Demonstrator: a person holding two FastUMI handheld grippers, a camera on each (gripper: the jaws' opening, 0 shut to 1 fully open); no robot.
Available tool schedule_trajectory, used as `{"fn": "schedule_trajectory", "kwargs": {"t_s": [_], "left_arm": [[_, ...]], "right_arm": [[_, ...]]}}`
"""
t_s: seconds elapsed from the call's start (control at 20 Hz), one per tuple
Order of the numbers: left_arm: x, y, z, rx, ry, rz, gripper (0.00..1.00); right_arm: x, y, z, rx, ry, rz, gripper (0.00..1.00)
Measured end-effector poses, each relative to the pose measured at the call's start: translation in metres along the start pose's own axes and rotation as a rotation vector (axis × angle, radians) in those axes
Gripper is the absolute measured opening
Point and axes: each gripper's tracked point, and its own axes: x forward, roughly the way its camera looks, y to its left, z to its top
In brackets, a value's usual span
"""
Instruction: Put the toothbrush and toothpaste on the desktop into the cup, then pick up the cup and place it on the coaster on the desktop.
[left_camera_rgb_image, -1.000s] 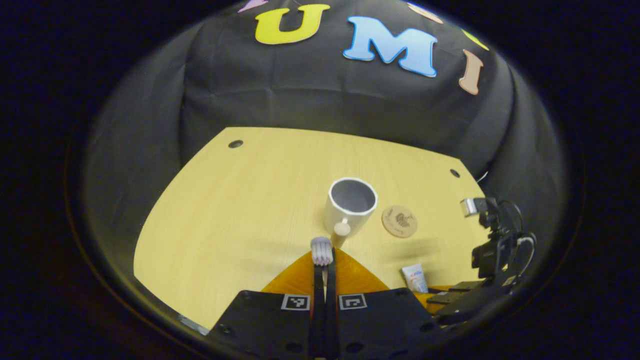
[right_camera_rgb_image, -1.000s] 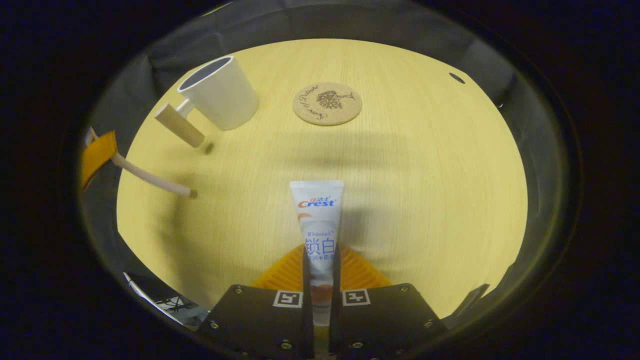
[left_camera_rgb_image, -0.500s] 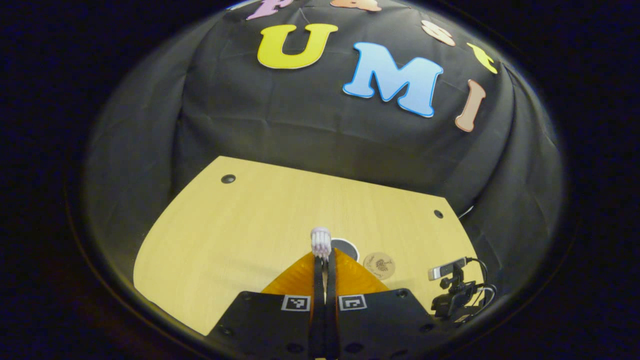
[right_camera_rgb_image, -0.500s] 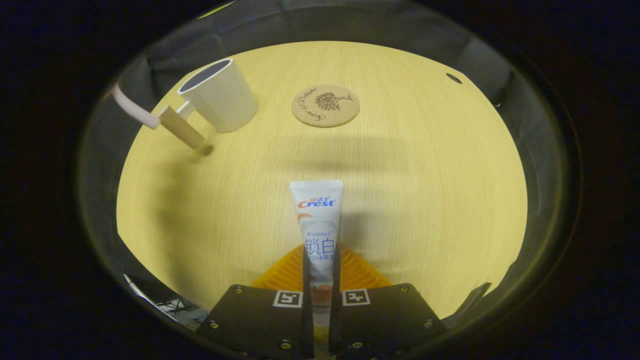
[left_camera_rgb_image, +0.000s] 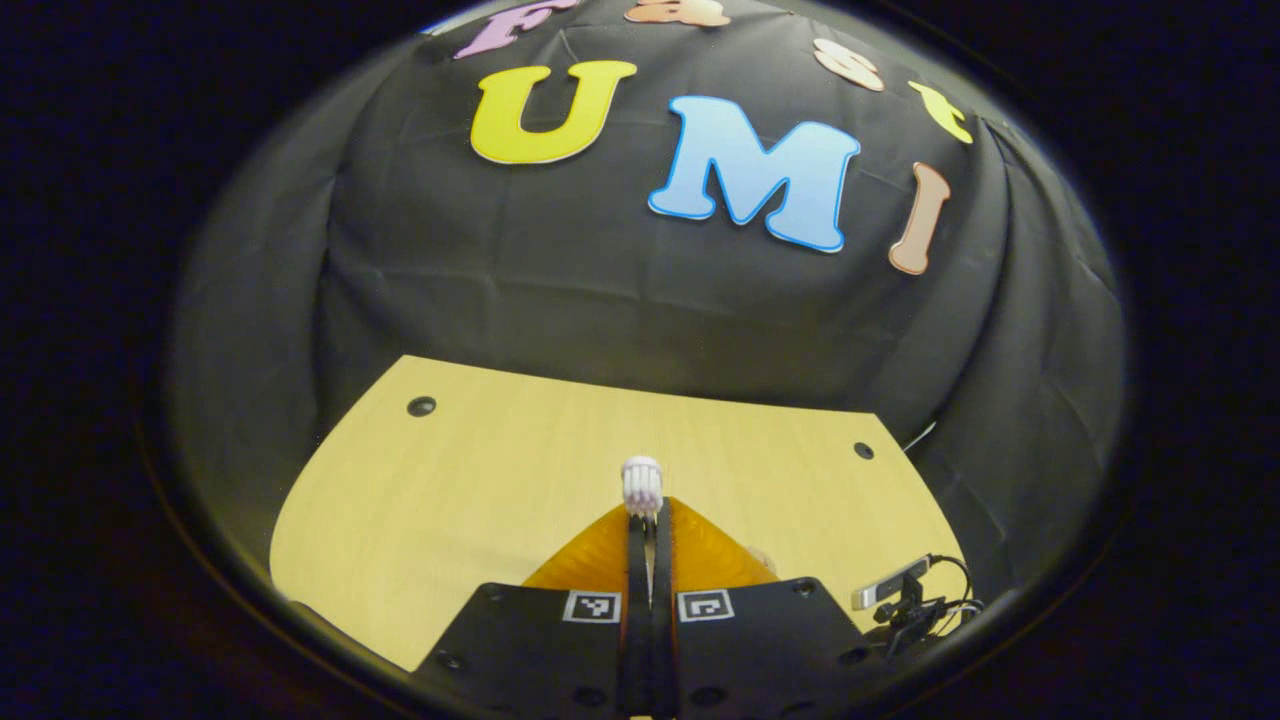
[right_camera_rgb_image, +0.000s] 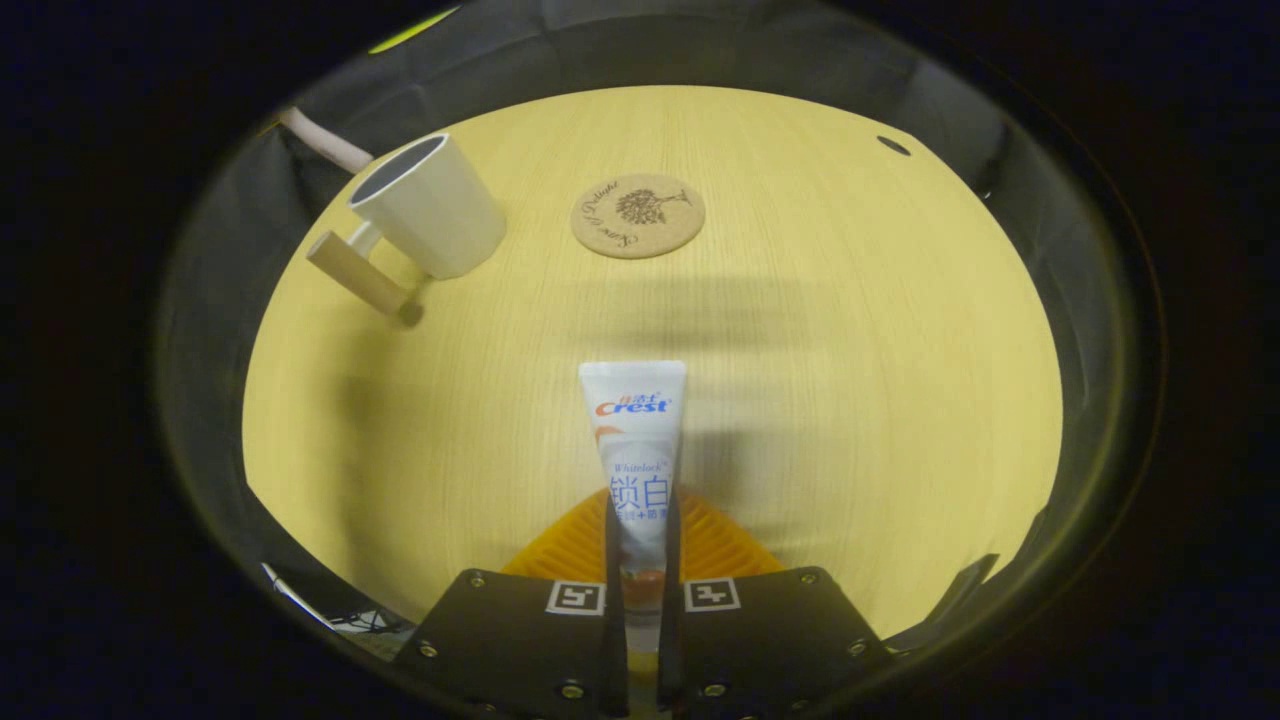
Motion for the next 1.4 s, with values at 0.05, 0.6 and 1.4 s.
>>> {"fn": "schedule_trajectory", "kwargs": {"t_s": [0.05, 0.6, 1.4], "left_arm": [[0.009, 0.003, -0.004, 0.004, 0.006, 0.001, 0.06], [0.053, 0.009, -0.059, 0.124, 0.117, 0.022, 0.07], [0.01, 0.069, -0.1, 0.025, 0.177, 0.037, 0.4]], "right_arm": [[0.0, 0.0, 0.0, 0.004, -0.002, -0.001, 0.14], [0.003, -0.001, 0.001, 0.008, -0.015, -0.014, 0.14], [-0.046, 0.009, 0.101, 0.201, -0.226, 0.098, 0.13]]}}
